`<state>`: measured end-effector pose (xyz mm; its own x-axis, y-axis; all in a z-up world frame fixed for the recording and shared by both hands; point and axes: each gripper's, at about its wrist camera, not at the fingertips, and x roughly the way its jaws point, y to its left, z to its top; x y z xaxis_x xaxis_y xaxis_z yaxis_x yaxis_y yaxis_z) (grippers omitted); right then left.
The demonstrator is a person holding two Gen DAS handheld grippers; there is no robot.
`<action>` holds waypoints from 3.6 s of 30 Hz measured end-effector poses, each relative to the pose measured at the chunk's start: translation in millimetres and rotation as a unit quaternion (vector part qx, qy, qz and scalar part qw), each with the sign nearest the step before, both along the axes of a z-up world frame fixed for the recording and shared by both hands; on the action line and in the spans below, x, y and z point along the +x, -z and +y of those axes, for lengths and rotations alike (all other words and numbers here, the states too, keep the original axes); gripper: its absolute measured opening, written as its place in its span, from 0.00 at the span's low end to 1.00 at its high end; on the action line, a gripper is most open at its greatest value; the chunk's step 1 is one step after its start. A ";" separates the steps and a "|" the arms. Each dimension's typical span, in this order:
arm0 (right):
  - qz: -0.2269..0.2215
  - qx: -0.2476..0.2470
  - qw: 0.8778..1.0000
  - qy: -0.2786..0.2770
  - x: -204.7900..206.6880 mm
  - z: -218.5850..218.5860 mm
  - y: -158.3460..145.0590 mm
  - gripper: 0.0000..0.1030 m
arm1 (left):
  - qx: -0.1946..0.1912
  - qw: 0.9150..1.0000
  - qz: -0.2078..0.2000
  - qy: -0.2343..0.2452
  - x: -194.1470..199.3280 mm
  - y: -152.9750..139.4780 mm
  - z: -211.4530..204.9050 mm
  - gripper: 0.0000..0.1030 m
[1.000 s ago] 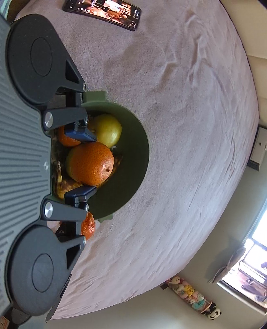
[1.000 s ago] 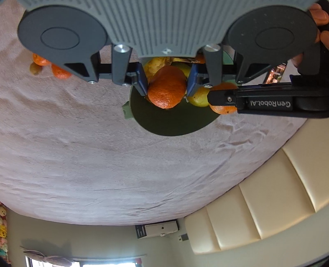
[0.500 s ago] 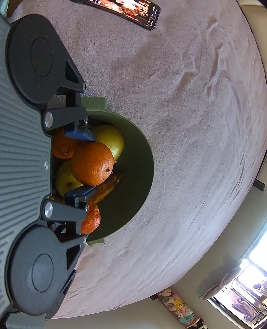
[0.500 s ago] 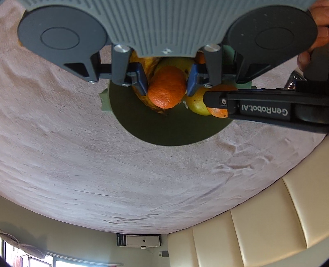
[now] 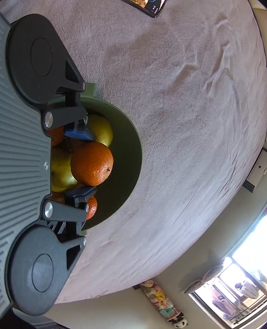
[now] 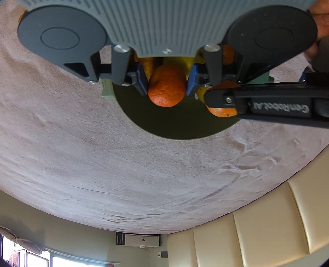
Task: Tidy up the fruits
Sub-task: 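Carry both mandarins over the colander and lower them inside, then open both grippers and withdraw them toward the remaining fruit, then grasp a small yellow-brown fruit with the right gripper while the left gripper grasps a mandarin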
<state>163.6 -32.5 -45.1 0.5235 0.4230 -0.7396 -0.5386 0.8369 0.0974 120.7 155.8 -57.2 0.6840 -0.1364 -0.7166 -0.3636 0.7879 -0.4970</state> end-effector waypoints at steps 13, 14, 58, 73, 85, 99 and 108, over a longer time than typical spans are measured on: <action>0.008 -0.003 1.000 0.008 10.0 -1.1 9.4 0.39 | -0.010 0.999 -0.033 -0.018 2.9 7.4 4.8 0.52; 0.008 0.000 1.000 0.007 9.8 -1.9 8.8 0.39 | -0.012 0.999 -0.036 -0.019 2.9 7.8 4.9 0.54; -0.076 -0.018 0.992 0.104 -90.4 -90.4 -64.1 0.58 | 0.086 0.981 -0.086 0.152 -31.5 -53.8 -97.3 0.61; -0.018 -0.043 0.979 0.197 -122.9 -163.6 -34.4 0.58 | 0.122 0.963 -0.048 0.235 -43.2 -32.6 -151.9 0.61; 0.064 -0.056 0.966 0.242 -114.9 -191.2 14.8 0.58 | 0.137 0.949 0.005 0.284 -41.6 -0.2 -180.7 0.61; 0.100 -0.044 0.972 0.208 -91.7 -195.0 46.0 0.34 | 0.093 0.949 0.039 0.298 -23.1 29.7 -188.9 0.61; 0.102 -0.060 0.976 0.185 -82.9 -182.6 49.3 0.20 | 0.086 0.948 0.045 0.304 -10.7 39.9 -195.6 0.57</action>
<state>80.6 -215.1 -94.3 0.4606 0.1360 -0.8771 -0.1769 0.9824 0.0595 110.0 -39.9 -97.1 0.4516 -0.3621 -0.8154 0.1496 0.9317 -0.3309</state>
